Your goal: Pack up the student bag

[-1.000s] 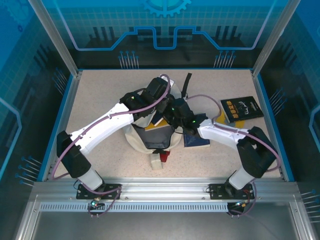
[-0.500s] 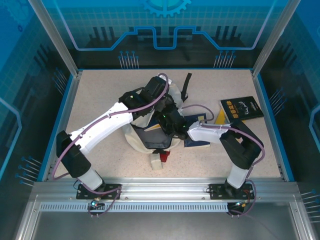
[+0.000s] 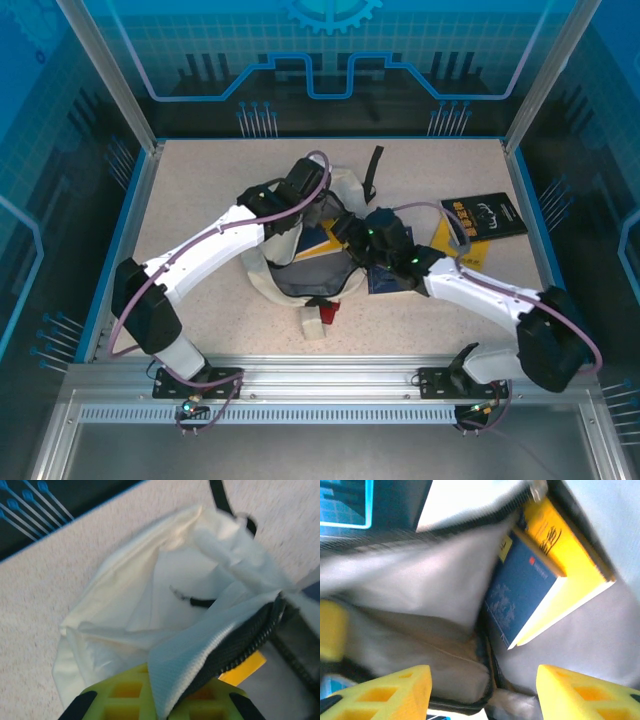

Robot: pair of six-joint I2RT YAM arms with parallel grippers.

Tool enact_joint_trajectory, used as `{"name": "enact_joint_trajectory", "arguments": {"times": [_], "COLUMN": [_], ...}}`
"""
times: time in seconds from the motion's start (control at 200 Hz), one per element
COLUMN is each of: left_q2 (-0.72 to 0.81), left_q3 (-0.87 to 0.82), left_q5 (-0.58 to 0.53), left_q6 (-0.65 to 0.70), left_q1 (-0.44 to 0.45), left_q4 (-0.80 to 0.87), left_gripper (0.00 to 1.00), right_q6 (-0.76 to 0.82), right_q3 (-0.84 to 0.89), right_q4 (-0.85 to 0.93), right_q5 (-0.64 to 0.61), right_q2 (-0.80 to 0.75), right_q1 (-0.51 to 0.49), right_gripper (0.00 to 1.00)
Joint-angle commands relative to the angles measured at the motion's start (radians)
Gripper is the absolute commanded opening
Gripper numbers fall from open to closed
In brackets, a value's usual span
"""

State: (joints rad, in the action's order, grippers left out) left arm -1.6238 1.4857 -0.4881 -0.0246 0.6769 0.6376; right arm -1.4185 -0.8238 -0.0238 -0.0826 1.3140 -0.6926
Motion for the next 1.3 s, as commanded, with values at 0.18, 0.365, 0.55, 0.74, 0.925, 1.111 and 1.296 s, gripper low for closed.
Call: {"name": "enact_joint_trajectory", "arguments": {"times": [0.18,0.365,0.55,0.74,0.925,1.111,1.296], "left_q2": [0.070,0.117,0.099,-0.058,-0.263,-0.430,-0.527], "left_q3": [-0.110,-0.096,-0.088,-0.074,0.007,0.107,0.144], "left_q5": [0.377,0.595,0.791,0.768,0.726,0.670,0.568], "left_q6": [-0.054,-0.126,-0.237,-0.388,-0.480,-0.553,-0.594], "left_q1": [-0.022,-0.021,-0.023,-0.022,-0.026,-0.028,-0.032], "left_q4": [0.079,0.069,-0.062,-0.145,-0.172,-0.214,-0.174], "left_gripper": [0.52,0.72,0.79,0.70,0.47,0.32,0.33], "right_q6": [0.441,0.699,0.792,0.767,0.764,0.755,0.759], "right_q3": [-0.094,-0.184,-0.217,-0.196,-0.179,-0.163,-0.162], "right_q4": [0.522,0.674,0.692,0.664,0.667,0.670,0.680], "right_q5": [0.071,0.121,0.166,0.181,0.176,0.158,0.137], "right_q2": [-0.090,0.004,0.107,0.114,0.114,0.107,0.129], "right_q1": [0.270,0.432,0.461,0.462,0.464,0.463,0.464], "right_gripper": [0.77,0.80,0.76,0.76,0.75,0.75,0.75]}}
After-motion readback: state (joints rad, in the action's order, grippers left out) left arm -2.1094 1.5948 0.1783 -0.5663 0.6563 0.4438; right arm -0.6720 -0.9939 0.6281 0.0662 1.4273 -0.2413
